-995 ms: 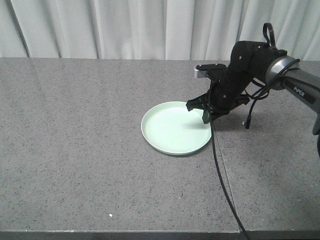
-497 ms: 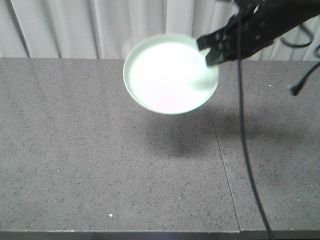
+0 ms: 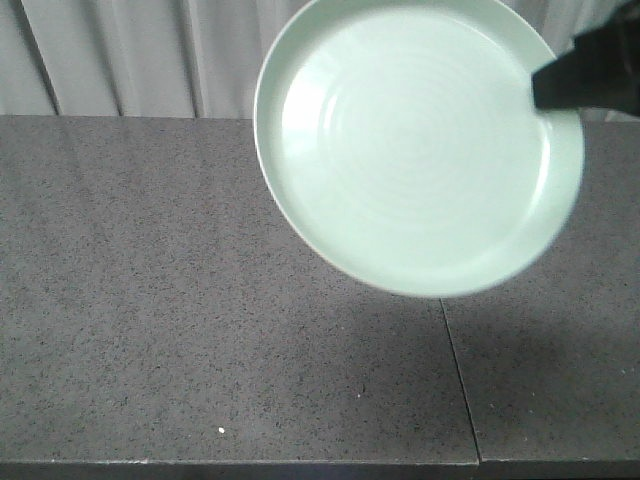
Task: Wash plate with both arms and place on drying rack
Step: 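Close the right gripper on the plate rim and lift it, then hold the plate in the right gripper while the base turns away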
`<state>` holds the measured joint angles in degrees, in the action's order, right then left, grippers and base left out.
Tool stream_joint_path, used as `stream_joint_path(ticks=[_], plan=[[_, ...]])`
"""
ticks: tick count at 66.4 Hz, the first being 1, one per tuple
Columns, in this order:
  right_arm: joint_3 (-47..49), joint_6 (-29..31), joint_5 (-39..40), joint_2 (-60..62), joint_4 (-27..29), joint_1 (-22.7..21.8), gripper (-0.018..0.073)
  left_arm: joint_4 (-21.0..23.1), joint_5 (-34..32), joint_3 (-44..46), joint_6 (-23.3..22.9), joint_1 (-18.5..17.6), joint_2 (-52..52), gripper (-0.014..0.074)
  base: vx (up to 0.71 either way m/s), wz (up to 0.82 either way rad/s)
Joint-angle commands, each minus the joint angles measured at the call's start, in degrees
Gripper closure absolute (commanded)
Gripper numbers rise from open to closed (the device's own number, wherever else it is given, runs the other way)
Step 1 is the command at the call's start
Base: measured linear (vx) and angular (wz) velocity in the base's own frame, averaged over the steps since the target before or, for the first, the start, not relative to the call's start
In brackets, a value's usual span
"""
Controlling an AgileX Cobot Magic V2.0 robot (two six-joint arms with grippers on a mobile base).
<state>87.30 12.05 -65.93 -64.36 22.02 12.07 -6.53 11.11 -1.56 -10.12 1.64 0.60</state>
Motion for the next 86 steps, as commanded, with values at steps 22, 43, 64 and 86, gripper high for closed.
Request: stream_joint_path(ticks=[22,43,64,86], plan=[[-36.29,-7.12,11.20,37.71,-0.83,-0.31,0.0561,-0.02,-4.31,1.49,-0.37,-0.43,0.79,0.0603,0.00,0.00],[-47.71,-17.46,10.14,53.53,-9.69,-0.31,0.0561,-0.02,-4.31,1.49,-0.37,-0.43,0.79,0.0603,0.00,0.00],[-47.72,-17.35,8.88,55.07,-7.71,-0.31,0.0561,-0.02,-4.31,1.49,-0.37,-0.43,0.79,0.0603,0.00,0.00],[-47.72,-17.35,7.98,55.07,-7.67,-0.31,0.0561,-0.02,-4.31,1.49,-0.37,-0.43,0.79,0.0603,0.00,0.00]])
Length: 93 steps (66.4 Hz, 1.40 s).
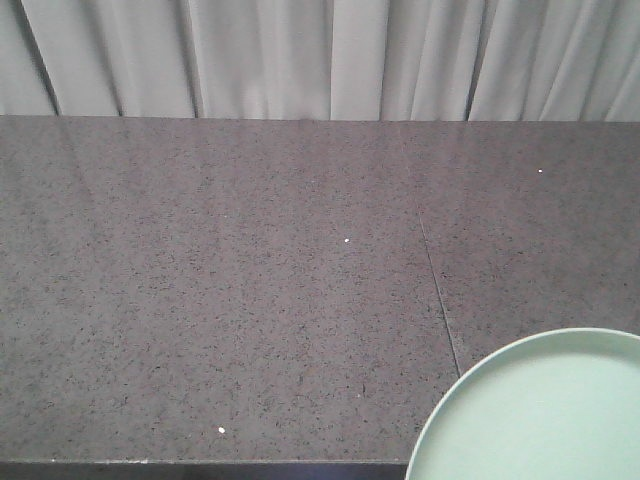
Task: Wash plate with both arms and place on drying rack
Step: 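Hold the plate in the right gripper while the base turns away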
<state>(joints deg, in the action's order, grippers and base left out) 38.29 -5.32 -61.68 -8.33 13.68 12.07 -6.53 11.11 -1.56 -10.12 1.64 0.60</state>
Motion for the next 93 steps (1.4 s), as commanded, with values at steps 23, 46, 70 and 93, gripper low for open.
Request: stream_joint_path(ticks=[23,46,70,93], plan=[[1.29,0.02,3.73,-0.96,0.67,-0.31,0.0561,-0.02,-4.31,1.49,-0.37,-0.43,0.79,0.0603,0.00,0.00],[1.29,0.02,3.73,-0.96,0.67,-0.31,0.0561,-0.02,-4.31,1.49,-0.37,-0.43,0.79,0.0603,0.00,0.00],[1.29,0.02,3.72,-0.96,0.65,-0.31,0.0561,-0.02,-4.31,1.49,-0.37,-0.43,0.79,0.0603,0.00,0.00],[1.29,0.02,3.72,-0.96,0.65,-0.31,0.0561,-0.02,-4.31,1.49,-0.37,-0.43,0.79,0.0603,-0.02,0.05]])
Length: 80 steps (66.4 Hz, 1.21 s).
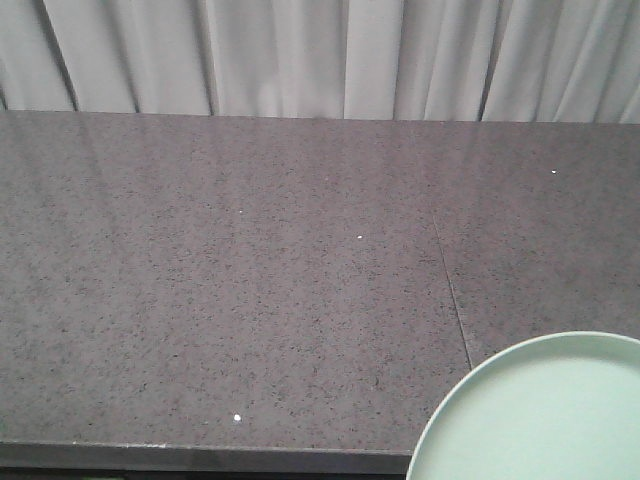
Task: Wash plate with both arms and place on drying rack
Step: 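Hold the plate in the right gripper while the base turns away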
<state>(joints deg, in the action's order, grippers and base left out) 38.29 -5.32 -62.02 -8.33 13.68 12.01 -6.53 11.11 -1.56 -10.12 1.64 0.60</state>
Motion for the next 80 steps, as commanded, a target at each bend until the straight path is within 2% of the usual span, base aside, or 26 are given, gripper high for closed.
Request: stream_joint_path(ticks=[1,37,80], plan=[[1.29,0.02,4.07,-0.96,0.65,-0.25,0.0561,-0.02,-4.31,1.49,-0.37,-0.43,0.79,0.0603,-0.04,0.14],[1.29,0.02,4.07,-0.96,0.65,-0.25,0.0561,-0.02,-4.31,1.49,-0.37,-0.43,0.79,0.0603,-0.06,0.27],[1.29,0.02,4.07,-0.96,0.59,-0.25,0.0561,-0.02,-4.31,1.49,-0.37,-0.43,0.79,0.0603,-0.10,0.52]])
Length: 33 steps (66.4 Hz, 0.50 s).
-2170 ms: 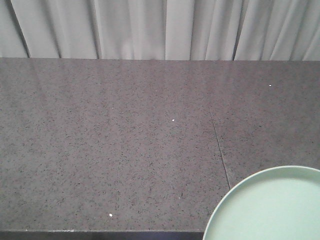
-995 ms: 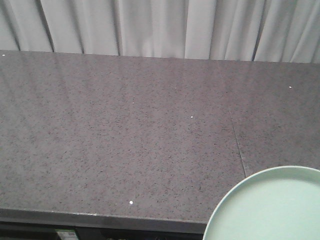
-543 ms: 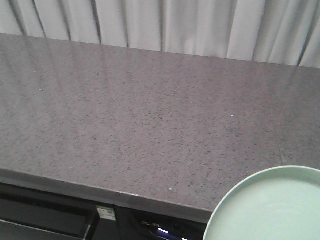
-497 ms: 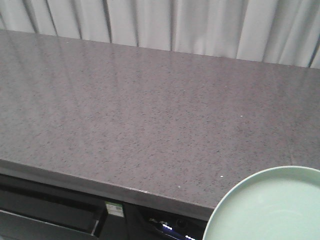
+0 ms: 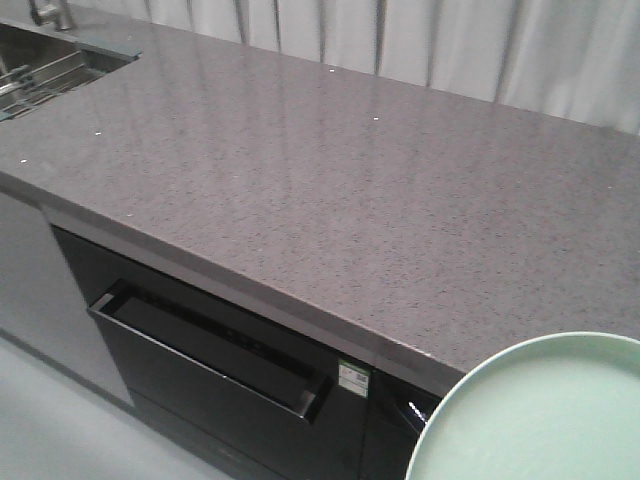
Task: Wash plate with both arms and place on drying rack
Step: 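Hold the plate in the right gripper while the base turns away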
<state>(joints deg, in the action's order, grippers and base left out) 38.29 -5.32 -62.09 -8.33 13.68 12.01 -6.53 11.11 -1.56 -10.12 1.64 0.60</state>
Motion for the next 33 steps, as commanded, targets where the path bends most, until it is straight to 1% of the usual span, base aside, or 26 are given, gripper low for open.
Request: stream_joint_path(ticks=[1,19,33], plan=[[1.29,0.02,4.13,-0.96,0.59,-0.25,0.0561,-0.02,-4.31,1.49,-0.37,-0.43,0.79,0.0603,-0.10,0.55],[1.29,0.02,4.13,-0.96,0.59,-0.25,0.0561,-0.02,-4.31,1.49,-0.37,-0.43,0.79,0.0603,-0.08,0.52],[1.29,0.02,4.13,-0.96,0.53,-0.25,0.0561,-0.02,-4.31,1.49,-0.37,-0.43,0.79,0.0603,-0.04,0.45]])
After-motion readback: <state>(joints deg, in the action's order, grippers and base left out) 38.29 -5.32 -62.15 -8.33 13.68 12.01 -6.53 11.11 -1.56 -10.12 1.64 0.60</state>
